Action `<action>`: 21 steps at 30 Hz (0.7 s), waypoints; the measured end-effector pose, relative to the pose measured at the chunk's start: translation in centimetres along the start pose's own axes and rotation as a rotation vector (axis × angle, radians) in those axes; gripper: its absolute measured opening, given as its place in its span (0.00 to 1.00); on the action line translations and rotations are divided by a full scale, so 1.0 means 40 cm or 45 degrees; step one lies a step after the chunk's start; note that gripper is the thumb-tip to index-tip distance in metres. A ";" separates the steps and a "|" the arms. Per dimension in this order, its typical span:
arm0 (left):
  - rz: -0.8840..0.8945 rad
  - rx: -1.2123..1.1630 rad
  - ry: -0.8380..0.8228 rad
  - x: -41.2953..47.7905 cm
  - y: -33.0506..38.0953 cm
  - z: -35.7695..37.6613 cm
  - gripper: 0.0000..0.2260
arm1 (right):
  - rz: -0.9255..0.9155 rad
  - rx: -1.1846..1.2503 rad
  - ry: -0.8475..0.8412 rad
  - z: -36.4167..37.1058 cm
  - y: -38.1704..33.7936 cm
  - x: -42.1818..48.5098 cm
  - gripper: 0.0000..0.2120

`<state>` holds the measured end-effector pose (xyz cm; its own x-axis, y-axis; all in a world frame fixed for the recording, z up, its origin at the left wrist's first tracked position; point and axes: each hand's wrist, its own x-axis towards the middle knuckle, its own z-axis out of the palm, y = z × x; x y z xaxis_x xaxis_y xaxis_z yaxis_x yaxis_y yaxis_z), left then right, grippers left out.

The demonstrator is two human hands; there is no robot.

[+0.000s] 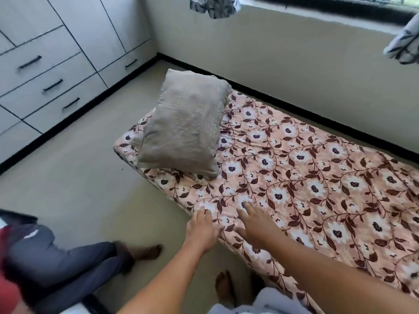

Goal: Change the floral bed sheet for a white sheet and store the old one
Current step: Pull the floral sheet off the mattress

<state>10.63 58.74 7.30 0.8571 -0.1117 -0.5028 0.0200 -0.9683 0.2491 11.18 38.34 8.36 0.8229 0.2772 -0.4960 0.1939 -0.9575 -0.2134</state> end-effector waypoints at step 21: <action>-0.359 -0.245 0.152 0.203 -0.280 -0.263 0.34 | -0.372 -0.107 0.081 -0.208 -0.223 0.425 0.37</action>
<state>22.76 71.01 9.14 0.8580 0.1913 -0.4767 0.3507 -0.8962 0.2716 27.90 50.91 8.83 0.7572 0.5387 -0.3694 0.4686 -0.8420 -0.2674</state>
